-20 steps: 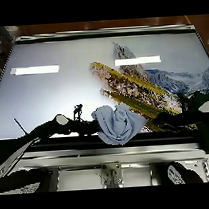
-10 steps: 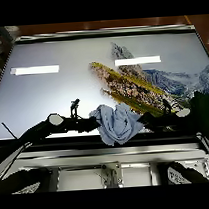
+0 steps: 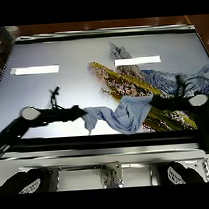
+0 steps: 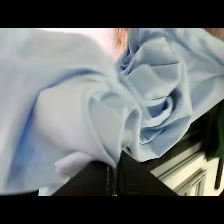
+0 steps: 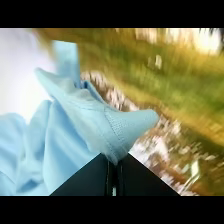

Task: Fold the shirts.

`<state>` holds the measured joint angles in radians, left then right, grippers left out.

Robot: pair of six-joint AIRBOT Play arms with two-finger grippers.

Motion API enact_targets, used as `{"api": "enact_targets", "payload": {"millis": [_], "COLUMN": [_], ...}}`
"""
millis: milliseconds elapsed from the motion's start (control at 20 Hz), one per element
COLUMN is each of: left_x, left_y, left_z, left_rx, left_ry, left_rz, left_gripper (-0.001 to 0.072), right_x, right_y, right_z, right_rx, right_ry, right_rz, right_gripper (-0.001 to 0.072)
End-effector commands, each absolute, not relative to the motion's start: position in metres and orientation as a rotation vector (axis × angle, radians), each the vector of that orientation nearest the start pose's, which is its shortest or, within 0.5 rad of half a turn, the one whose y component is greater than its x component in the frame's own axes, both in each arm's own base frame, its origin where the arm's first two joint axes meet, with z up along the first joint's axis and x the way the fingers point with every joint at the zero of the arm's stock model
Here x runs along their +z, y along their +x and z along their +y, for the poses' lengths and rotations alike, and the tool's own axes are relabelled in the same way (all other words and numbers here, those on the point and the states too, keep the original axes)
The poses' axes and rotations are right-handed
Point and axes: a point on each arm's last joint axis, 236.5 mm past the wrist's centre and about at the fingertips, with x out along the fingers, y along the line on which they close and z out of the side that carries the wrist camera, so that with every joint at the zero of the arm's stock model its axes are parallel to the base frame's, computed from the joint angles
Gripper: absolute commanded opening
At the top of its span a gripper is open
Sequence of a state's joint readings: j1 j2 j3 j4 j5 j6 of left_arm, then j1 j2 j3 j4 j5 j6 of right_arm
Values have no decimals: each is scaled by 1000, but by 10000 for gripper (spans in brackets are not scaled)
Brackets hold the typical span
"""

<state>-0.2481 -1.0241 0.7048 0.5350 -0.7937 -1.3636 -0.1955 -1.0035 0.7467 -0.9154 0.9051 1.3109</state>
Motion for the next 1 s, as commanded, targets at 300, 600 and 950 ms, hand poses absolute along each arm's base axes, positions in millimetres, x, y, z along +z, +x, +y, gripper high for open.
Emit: {"api": "enact_targets", "payload": {"millis": [300, 600, 950], "left_x": [420, 522, 398], "left_y": [293, 209, 198], "left_z": [-100, -108, -119], "left_rx": [-508, -522, -513], "left_ry": [-390, -238, -174], "left_rz": [56, -213, 296], "left_gripper": [40, 40, 41], "right_x": [366, 442, 336], "right_y": [315, 255, 212], "right_z": [21, 37, 54], "right_rx": [179, 181, 247], "right_ry": [113, 28, 26], "right_rz": [183, 21, 505], "right_gripper": [61, 61, 62]}}
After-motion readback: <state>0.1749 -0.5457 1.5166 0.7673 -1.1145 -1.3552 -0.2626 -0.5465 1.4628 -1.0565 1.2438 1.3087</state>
